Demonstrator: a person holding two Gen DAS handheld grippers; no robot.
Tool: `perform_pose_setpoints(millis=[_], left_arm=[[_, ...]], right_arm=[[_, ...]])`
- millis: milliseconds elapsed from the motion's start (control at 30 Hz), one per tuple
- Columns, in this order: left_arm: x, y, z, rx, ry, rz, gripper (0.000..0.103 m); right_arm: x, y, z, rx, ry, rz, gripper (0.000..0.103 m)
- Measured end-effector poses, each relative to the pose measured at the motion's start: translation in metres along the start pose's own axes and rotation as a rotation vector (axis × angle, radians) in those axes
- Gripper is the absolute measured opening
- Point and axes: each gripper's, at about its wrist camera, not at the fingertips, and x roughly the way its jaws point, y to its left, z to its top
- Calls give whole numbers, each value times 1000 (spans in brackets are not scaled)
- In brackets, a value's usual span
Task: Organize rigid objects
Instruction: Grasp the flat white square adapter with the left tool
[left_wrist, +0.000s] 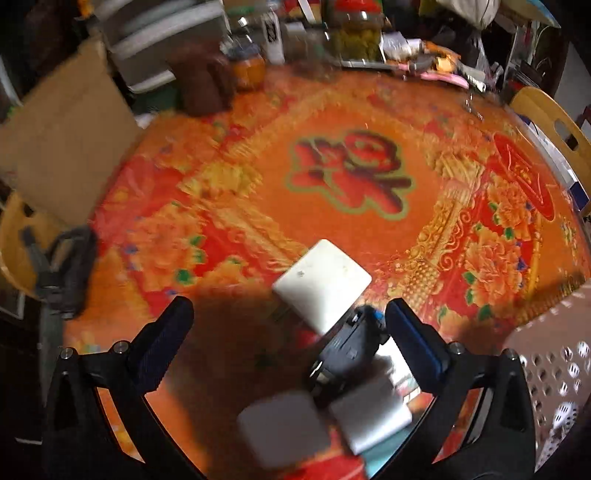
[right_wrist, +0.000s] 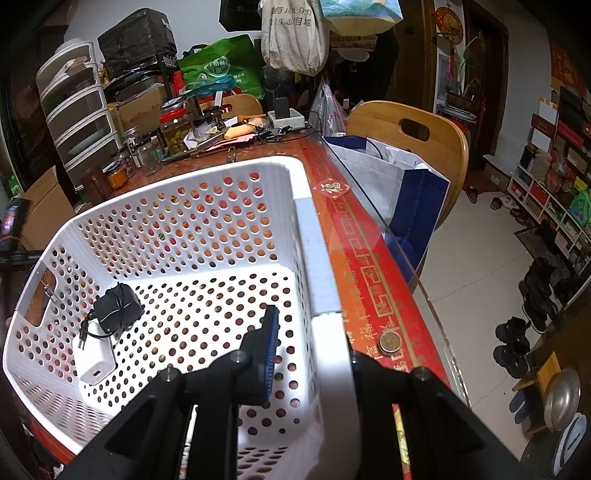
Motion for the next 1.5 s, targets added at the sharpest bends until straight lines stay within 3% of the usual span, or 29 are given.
perform_pose_setpoints(millis=[200,333,500,600,733,833,933,1000,1500], left_arm=[[28,-17,3,-24,0,-118,102],[39,-16,5,-36,5,-92,99],[48,-5,8,-84,-7,-73,81],[43,-5,7,-86,-27,-74,61],[37,-6,5,-98,-50,-51,61],[9,4,4,-134,-170,-10,61],[-27,10,-1,-155,-319,135,61],[-43,16,-5,-176,-378,188,61],[-51,29,-10,-220,-377,176,61]], right_arm=[[1,3,2,-20,10,-23,18],[1,5,2,-32,12,-41,18],[1,6,3,-28,12,-53,18],[2,6,4,-33,20,-59,18],[3,5,5,-32,27,-66,18],[3,6,5,-28,29,-70,18],[3,6,5,-27,32,-73,18],[4,6,6,-30,36,-79,18],[4,7,7,-26,37,-62,18]])
